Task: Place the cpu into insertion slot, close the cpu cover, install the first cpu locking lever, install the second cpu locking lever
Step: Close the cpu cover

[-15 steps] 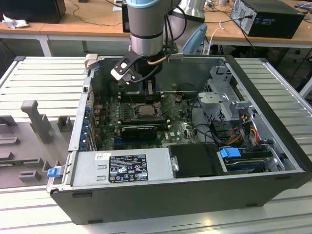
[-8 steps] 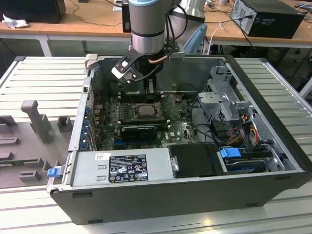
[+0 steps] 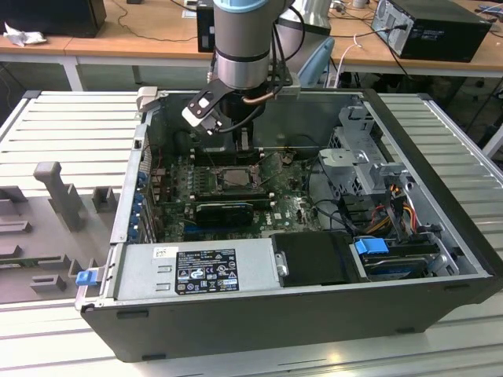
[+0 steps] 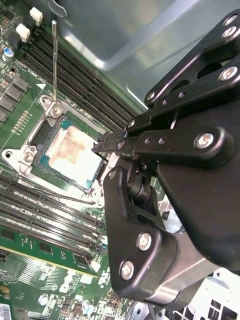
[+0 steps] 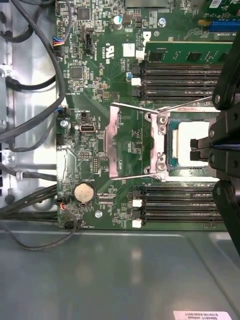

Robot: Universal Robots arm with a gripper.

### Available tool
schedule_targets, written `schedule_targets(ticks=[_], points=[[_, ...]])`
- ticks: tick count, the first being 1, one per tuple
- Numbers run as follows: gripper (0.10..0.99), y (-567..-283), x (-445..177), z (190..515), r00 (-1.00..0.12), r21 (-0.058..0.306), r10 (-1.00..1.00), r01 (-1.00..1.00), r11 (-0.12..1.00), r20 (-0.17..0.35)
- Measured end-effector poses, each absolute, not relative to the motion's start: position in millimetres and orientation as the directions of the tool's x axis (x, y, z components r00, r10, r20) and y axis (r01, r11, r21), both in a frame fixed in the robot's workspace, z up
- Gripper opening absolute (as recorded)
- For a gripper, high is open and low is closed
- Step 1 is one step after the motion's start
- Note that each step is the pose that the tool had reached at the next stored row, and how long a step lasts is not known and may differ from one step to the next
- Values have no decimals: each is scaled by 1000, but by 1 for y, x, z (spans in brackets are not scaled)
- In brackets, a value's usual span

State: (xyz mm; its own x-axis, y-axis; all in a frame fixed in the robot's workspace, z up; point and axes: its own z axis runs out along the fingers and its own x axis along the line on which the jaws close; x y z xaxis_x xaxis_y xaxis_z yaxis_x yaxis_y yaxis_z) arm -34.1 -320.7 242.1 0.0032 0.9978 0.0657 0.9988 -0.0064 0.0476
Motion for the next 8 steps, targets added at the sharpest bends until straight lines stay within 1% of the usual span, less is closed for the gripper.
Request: schedule_targets(ticks=[8], points=[[106, -321, -28, 245, 3, 47, 998, 999, -6, 66]])
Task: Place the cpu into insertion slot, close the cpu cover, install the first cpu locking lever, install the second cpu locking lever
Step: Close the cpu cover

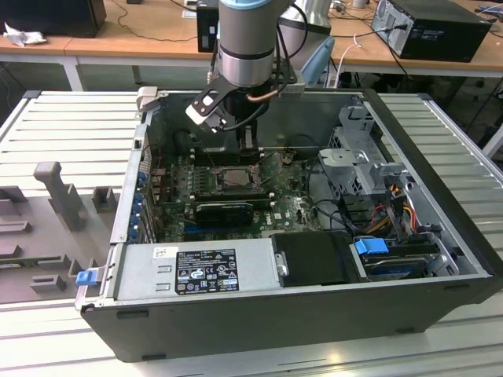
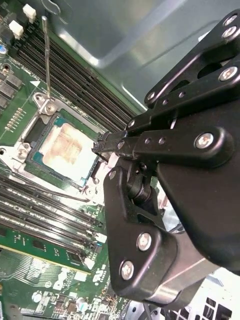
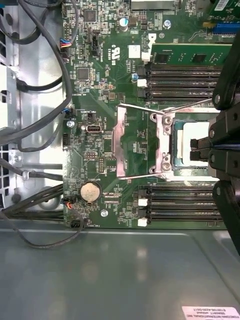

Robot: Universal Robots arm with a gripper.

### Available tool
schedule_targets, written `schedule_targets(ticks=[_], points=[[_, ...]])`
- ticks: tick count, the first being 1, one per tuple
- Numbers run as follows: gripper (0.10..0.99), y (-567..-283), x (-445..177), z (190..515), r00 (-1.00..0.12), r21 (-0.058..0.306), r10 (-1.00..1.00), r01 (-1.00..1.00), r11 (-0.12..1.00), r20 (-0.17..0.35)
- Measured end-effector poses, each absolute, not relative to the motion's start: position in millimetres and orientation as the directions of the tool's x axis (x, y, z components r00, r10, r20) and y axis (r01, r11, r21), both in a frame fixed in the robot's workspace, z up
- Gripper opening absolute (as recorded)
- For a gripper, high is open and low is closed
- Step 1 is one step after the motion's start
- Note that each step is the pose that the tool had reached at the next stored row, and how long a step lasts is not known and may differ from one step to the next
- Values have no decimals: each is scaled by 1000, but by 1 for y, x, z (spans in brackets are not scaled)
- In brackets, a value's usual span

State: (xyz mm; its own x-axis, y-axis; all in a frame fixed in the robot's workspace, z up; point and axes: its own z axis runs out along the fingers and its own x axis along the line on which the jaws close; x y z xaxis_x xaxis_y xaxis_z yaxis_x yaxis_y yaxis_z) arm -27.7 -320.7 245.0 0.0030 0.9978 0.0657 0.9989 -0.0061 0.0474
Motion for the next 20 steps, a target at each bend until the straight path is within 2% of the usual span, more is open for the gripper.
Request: schedule_targets(ticks=[7, 20], points=[[106, -321, -28, 258, 3, 47, 998, 999, -6, 66], [106, -321, -16, 259, 3, 47, 998, 999, -6, 66]])
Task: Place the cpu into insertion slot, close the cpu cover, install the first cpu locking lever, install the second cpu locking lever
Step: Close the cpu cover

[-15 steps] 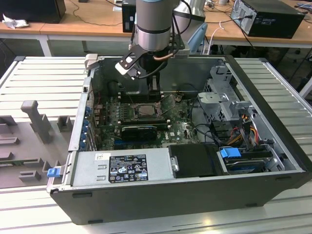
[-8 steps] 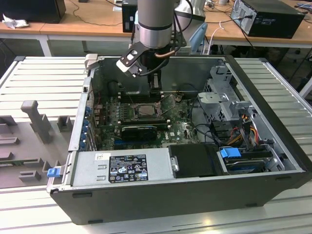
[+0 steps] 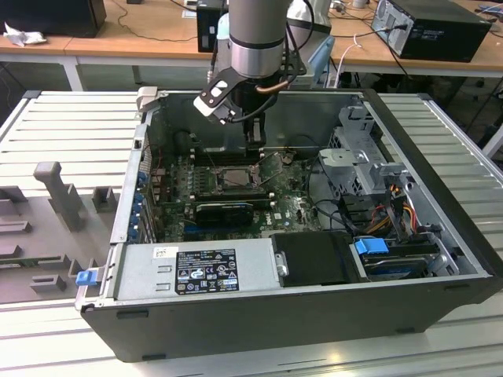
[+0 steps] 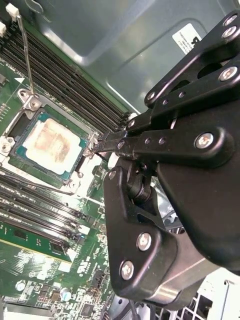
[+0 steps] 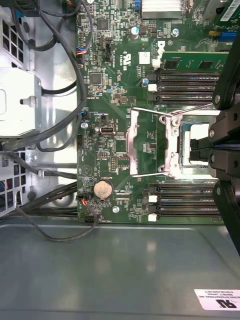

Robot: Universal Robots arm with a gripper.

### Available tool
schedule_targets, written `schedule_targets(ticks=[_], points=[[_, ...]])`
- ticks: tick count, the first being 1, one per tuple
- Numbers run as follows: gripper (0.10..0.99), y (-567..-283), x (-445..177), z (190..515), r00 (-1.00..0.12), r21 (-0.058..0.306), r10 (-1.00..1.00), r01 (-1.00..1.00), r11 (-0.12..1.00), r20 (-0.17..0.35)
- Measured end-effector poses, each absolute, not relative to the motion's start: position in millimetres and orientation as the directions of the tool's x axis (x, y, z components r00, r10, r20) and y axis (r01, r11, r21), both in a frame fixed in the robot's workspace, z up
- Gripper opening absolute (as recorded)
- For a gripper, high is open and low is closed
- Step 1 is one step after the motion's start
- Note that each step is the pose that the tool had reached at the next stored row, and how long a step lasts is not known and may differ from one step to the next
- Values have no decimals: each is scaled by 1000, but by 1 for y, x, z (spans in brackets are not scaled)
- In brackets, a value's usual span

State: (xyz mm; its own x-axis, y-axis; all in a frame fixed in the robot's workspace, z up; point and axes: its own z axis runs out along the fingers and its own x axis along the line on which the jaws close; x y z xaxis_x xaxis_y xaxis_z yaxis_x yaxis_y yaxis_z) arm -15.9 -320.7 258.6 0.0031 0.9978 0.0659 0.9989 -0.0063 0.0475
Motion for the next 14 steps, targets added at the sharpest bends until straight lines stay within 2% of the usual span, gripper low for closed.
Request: schedule_targets(ticks=[14], points=[[106, -320, -8, 262, 3, 47, 998, 999, -6, 66]])
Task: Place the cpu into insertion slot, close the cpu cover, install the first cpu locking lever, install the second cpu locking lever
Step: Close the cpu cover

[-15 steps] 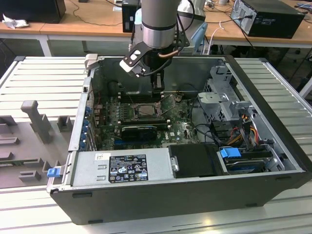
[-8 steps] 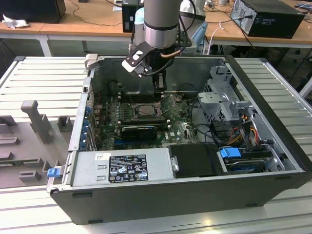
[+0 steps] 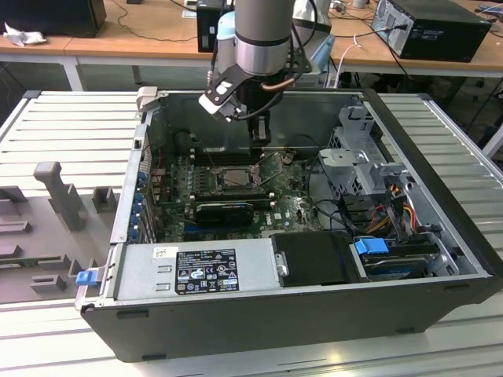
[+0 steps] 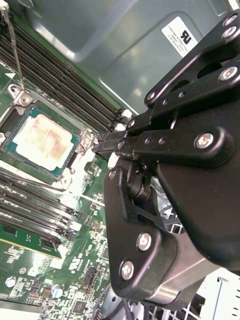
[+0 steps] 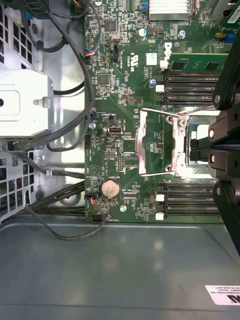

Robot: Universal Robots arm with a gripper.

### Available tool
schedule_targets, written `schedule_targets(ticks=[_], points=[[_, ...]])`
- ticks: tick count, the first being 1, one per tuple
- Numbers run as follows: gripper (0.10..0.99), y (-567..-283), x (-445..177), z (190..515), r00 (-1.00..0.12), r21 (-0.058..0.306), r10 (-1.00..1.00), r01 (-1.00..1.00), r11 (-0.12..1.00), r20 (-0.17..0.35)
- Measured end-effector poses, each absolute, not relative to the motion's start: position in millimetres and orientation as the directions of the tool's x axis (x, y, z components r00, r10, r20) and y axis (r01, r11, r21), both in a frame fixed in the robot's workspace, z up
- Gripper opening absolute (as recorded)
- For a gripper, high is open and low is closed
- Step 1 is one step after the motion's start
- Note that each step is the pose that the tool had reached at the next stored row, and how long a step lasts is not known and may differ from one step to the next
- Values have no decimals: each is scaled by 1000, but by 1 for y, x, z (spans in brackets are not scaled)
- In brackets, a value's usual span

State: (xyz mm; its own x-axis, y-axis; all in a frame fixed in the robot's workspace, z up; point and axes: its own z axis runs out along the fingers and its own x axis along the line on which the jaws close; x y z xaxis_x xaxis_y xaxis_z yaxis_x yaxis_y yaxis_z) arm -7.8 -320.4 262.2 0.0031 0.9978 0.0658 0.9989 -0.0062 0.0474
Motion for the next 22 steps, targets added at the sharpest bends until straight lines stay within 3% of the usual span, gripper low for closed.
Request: schedule_targets(ticks=[22], points=[[106, -320, 18, 262, 3, 47, 998, 999, -6, 66]])
